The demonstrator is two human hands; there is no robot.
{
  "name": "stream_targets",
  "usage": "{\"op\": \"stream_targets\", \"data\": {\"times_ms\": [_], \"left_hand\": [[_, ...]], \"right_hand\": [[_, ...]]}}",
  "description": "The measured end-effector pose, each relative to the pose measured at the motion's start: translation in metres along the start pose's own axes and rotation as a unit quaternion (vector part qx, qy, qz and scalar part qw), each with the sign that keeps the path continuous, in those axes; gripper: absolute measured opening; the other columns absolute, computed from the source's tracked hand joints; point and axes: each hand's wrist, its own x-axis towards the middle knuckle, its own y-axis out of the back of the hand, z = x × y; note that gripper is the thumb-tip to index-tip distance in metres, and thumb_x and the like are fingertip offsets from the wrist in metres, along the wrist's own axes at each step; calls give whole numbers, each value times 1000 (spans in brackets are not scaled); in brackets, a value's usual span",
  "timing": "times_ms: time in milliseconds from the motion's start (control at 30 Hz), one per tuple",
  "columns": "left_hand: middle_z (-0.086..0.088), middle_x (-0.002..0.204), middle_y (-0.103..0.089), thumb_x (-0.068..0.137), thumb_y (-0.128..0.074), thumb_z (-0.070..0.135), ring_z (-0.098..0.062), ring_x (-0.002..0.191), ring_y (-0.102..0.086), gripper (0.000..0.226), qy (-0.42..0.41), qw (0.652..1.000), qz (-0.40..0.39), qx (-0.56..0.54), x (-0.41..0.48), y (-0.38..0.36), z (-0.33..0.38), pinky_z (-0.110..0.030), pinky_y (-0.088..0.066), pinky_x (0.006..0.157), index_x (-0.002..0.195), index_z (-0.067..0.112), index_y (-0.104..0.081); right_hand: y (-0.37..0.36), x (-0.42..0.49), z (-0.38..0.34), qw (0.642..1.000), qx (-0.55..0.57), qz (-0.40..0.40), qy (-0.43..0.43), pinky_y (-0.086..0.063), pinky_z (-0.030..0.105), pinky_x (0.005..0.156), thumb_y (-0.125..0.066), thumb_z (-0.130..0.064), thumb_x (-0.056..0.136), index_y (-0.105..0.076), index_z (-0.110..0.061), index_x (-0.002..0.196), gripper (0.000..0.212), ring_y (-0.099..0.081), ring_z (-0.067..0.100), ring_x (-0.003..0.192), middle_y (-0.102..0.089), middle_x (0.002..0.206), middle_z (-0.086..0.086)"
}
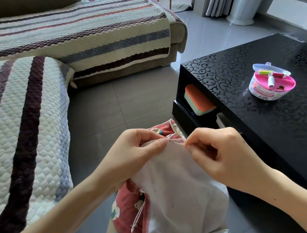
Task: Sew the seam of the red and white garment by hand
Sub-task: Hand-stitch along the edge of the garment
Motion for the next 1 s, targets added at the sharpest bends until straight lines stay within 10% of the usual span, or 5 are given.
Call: {"op": "stream_targets", "data": {"times_ms": [700, 867, 1000], "left_hand": [[16, 79, -68, 78, -62, 27, 1, 72, -62, 13, -188, 956, 37, 223, 0, -11, -3, -14, -46, 66, 74, 20, -73], [13, 77, -71, 77, -62, 34, -2, 74, -65, 19, -147, 972, 15, 185, 1, -8, -1, -24, -50, 71, 78, 21, -76], [6, 79, -73, 74, -62, 41, -10, 78, -68, 27, -100, 982, 12, 157, 1, -5, -2, -38, -51, 74, 82, 19, -78]], "right_hand": [[-11, 12, -20, 983, -168, 6, 70, -21, 22, 43, -42, -21, 74, -28, -21, 65, 16, -33, 18, 38, -35, 48, -6], [-8, 8, -11, 993, -115, 3, 6, -35, 33, 40, -51, -19, 76, -53, -10, 63, 16, -38, 19, 41, -42, 47, -5], [-3, 4, -11, 999, -45, -5, -14, -27, 14, 46, -58, -14, 74, -59, -15, 68, 7, -36, 12, 45, -34, 48, -16]]}}
